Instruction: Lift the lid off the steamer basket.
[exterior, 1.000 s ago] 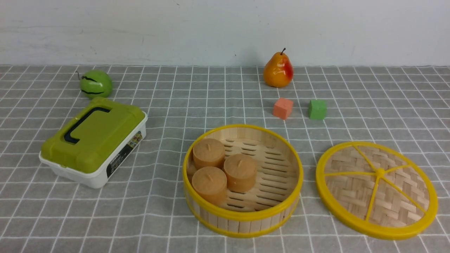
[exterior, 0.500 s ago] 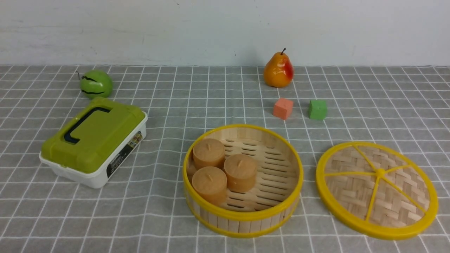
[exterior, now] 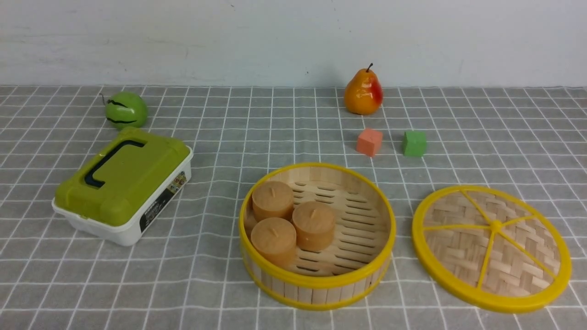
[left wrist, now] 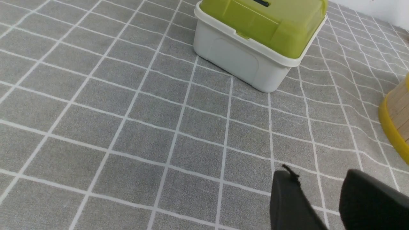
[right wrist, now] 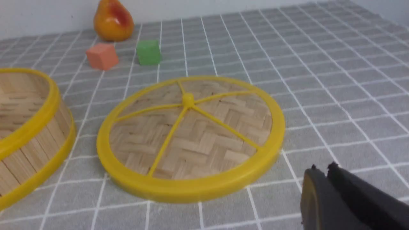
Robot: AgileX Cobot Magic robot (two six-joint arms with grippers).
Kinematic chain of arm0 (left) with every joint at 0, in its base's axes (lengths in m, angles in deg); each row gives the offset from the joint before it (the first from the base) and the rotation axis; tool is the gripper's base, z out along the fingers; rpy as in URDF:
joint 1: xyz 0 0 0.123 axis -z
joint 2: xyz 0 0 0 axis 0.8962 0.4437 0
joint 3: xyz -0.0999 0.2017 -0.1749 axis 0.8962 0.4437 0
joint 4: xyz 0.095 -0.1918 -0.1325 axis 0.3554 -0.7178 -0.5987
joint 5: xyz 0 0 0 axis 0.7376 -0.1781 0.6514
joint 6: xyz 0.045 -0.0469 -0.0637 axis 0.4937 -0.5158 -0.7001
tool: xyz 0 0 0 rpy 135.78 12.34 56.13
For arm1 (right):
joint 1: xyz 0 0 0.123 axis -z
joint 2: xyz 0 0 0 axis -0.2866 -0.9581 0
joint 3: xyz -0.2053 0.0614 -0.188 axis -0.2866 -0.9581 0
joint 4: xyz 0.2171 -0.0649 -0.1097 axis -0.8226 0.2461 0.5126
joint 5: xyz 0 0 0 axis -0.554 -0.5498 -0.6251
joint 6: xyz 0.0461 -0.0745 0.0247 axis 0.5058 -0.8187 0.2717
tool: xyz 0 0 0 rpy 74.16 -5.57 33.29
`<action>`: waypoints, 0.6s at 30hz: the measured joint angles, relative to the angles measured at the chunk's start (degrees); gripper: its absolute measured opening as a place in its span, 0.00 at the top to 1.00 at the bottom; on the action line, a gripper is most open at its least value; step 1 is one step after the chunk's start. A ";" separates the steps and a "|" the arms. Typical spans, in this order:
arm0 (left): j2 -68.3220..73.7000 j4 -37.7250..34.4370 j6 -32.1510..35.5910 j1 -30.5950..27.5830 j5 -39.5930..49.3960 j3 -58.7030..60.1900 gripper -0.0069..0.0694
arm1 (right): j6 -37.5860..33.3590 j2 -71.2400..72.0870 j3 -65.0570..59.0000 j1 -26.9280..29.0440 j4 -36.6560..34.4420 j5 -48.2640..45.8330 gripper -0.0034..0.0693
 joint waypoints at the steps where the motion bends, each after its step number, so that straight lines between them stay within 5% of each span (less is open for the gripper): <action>1: 0.00 0.00 0.00 0.00 0.00 0.00 0.60 | 0.05 0.00 0.00 0.00 0.00 -1.11 0.93; 18: 0.00 0.00 0.00 0.00 0.00 0.00 0.60 | -5.97 0.00 0.50 0.00 -4.46 -4.31 0.90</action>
